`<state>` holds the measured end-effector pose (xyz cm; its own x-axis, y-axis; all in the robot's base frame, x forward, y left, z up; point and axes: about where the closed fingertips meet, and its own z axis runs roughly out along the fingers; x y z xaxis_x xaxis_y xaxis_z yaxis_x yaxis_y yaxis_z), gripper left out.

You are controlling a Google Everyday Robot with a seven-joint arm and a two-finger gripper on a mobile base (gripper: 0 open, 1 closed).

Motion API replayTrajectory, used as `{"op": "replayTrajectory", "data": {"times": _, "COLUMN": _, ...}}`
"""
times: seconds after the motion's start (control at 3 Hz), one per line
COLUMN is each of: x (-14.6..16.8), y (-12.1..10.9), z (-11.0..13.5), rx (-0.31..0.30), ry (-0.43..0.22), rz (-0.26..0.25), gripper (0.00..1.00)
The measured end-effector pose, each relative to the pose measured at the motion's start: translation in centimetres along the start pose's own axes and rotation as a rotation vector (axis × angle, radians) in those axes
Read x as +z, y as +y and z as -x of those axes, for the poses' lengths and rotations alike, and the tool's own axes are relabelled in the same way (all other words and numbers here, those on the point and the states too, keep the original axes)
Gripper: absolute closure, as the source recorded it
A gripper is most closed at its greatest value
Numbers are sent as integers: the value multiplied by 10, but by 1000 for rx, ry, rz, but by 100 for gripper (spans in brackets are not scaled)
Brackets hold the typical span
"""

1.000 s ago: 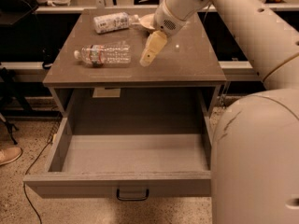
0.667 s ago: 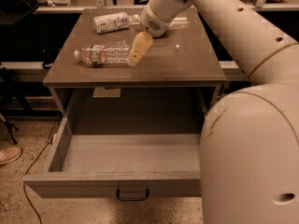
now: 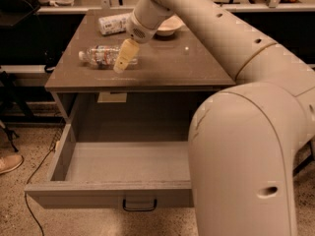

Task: Place water bottle into top drawer

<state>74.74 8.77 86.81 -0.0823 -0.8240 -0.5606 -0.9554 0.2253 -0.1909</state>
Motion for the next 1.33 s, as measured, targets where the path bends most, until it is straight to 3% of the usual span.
{"op": "replayTrajectory", "data": {"times": 0.33, "x": 19, "y": -4, "z": 15, "rx": 0, "ry": -10, "rz": 2, "gripper": 0}}
{"op": "replayTrajectory", "data": {"times": 0.67, "x": 33, "y": -6, "z": 32, "rx": -17, "ry": -29, "rz": 3, "gripper": 18}}
{"op": "replayTrajectory", "data": {"times": 1.33, "x": 65, "y": -1, "z": 33, "rx": 6, "ry": -49, "rz": 60, "gripper": 64}}
